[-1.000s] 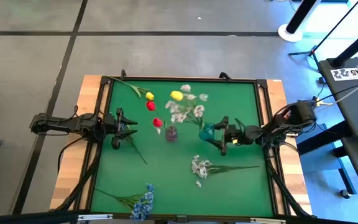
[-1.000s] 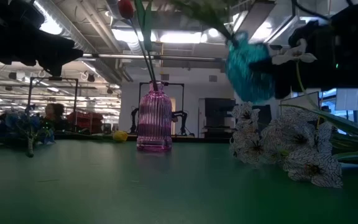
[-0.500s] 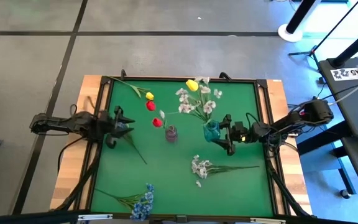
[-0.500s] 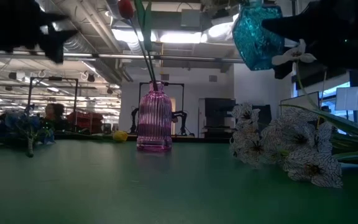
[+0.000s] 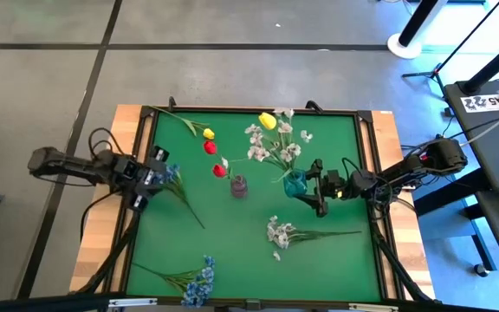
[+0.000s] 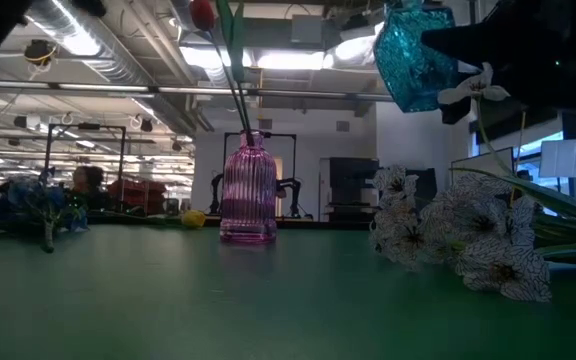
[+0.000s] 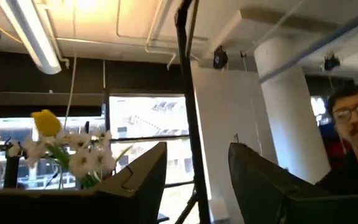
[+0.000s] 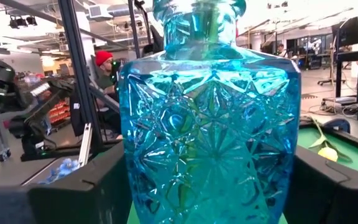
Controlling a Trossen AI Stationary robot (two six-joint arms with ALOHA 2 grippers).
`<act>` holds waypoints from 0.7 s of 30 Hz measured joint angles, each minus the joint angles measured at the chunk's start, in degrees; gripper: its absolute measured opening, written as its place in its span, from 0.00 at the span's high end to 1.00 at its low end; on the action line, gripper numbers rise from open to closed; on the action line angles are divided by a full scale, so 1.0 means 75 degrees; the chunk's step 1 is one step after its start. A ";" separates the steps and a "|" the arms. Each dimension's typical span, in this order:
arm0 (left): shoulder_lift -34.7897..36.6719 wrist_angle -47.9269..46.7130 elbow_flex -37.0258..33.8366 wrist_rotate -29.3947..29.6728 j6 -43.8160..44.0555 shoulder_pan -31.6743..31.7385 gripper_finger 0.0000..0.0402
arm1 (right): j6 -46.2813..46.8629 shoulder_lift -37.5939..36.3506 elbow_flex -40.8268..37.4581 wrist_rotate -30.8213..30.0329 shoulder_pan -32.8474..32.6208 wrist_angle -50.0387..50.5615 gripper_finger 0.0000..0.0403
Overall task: Sort flowers into vase by color
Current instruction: Move the blue vase to the center of the table
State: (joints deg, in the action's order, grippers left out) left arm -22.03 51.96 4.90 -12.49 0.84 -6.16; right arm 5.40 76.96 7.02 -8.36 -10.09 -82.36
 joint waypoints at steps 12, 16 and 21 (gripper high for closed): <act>-0.5118 -0.0868 0.4564 0.3494 -0.0745 0.0062 0.58 | -0.0119 -0.0419 0.0493 -0.0223 0.0223 0.0103 0.25; -0.5980 -0.1992 0.5939 0.3965 -0.1141 0.0203 0.58 | -0.0158 -0.1125 0.0496 -0.0305 0.0300 0.0925 0.25; -0.6806 -0.3620 0.7581 0.3923 -0.1149 0.0218 0.58 | -0.0179 -0.1649 0.0496 -0.0415 0.0300 0.1884 0.25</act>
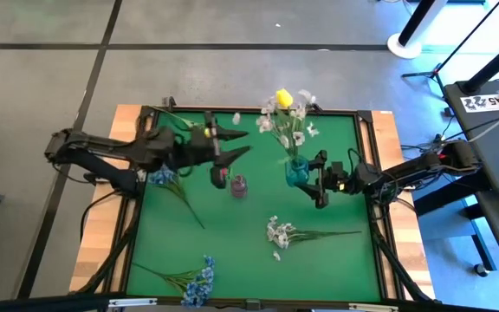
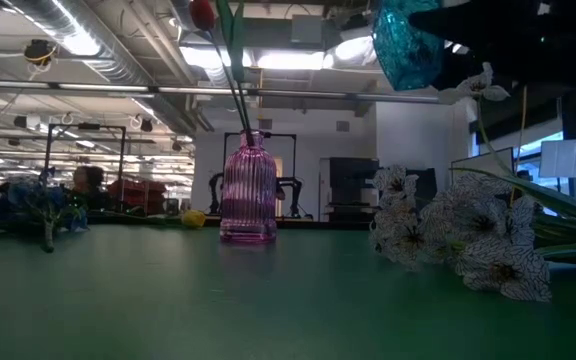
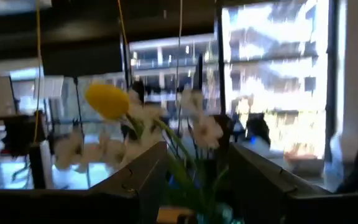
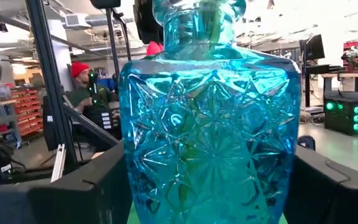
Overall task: Sort flowers into vase by color
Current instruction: Move the blue vase to the center of the table
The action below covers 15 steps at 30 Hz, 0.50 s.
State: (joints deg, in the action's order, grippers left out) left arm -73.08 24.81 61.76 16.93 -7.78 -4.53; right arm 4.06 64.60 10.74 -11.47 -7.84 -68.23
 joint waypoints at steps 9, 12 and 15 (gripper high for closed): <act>-0.0467 -0.1987 0.1283 -0.0089 0.0226 0.1664 0.58 | -0.0224 -0.0110 0.0428 -0.0070 -0.0003 -0.0398 0.25; -0.0139 -0.2477 0.1303 -0.1604 0.0582 0.2679 0.58 | -0.0451 -0.0110 0.0523 -0.0706 0.0000 -0.0350 0.25; 0.0035 -0.2826 0.1144 -0.2915 0.0860 0.3652 0.58 | -0.0726 -0.0107 0.0657 -0.1130 0.0147 -0.0355 0.25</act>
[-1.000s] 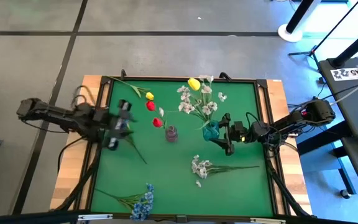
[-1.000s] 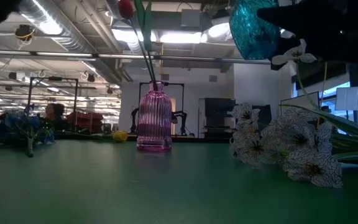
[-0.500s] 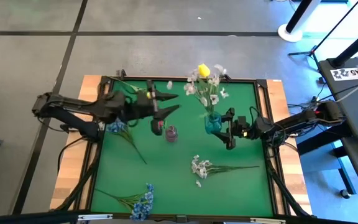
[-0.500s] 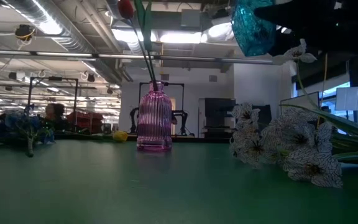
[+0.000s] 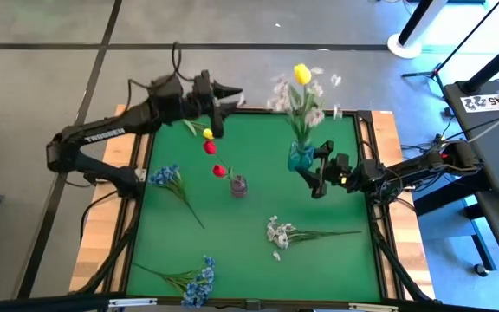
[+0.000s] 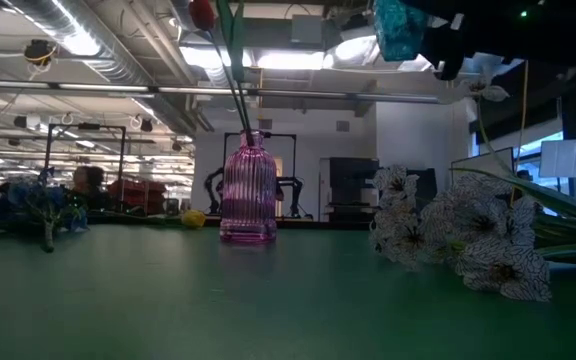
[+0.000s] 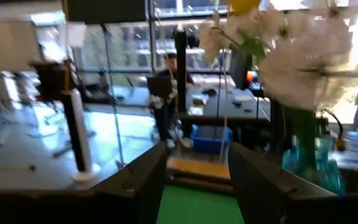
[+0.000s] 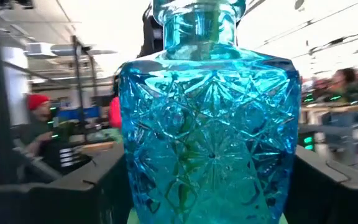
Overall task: Sort flowers into vase by color
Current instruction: Move the blue vase to the center of the table
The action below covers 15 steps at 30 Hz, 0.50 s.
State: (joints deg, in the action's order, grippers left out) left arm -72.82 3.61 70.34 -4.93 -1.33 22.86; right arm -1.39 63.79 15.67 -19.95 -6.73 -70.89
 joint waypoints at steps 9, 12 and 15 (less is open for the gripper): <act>0.0026 0.1165 -0.2102 -0.2781 -0.0258 0.1192 0.58 | 0.0530 0.0910 0.0072 0.0838 0.1775 0.0188 0.25; -0.0155 0.2493 -0.3145 -0.2880 -0.0039 0.1115 0.58 | 0.0344 0.1713 0.0069 0.1478 0.2254 -0.0070 0.25; -0.0575 0.3658 -0.4037 -0.2602 0.0290 0.0884 0.58 | 0.0331 0.2656 0.0063 0.1680 0.2374 -0.0964 0.25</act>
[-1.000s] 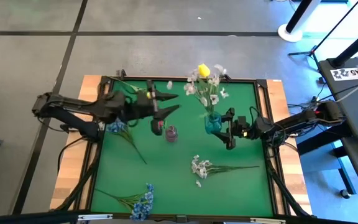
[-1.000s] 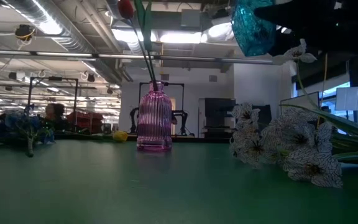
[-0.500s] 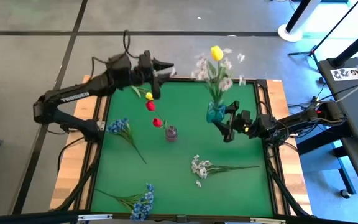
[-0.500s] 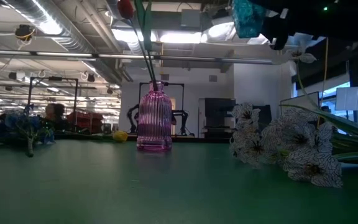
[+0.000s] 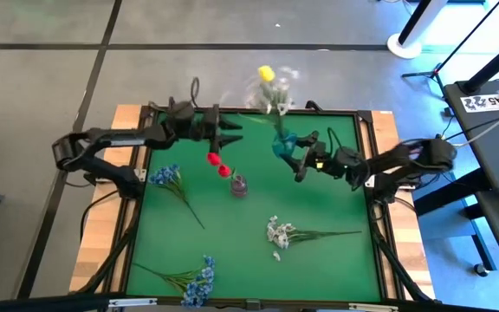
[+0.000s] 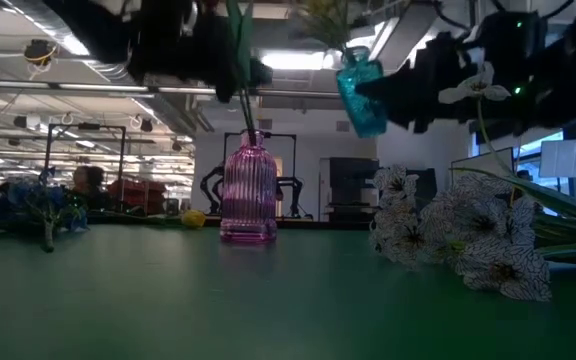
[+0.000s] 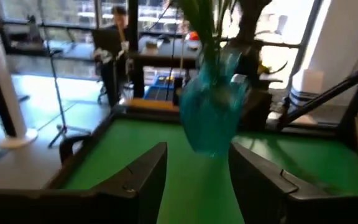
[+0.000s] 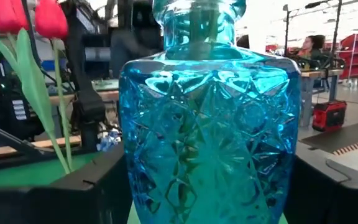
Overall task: Sort flowers into vase by color
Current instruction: Move the blue vase to the center of the table
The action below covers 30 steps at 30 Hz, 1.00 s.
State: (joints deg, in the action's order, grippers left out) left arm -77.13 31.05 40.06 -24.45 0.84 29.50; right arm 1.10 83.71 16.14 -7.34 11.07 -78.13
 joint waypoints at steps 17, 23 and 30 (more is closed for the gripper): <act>-0.2555 0.2111 -0.0446 0.0446 0.0346 -0.0210 0.58 | 0.0249 0.3255 0.1373 0.0098 0.0029 -0.1611 0.25; -0.3262 0.2773 -0.0449 0.0485 0.0473 -0.0494 0.58 | 0.0263 0.3978 0.1584 0.0135 0.0093 -0.1584 0.25; -0.3487 0.2681 -0.0464 0.0520 0.0481 -0.0571 0.58 | 0.0301 0.4333 0.1636 0.0370 0.0222 -0.1554 0.25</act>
State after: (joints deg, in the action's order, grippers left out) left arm -103.29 51.16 36.58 -20.55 4.45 25.21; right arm 3.35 116.20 28.41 -4.57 12.74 -89.78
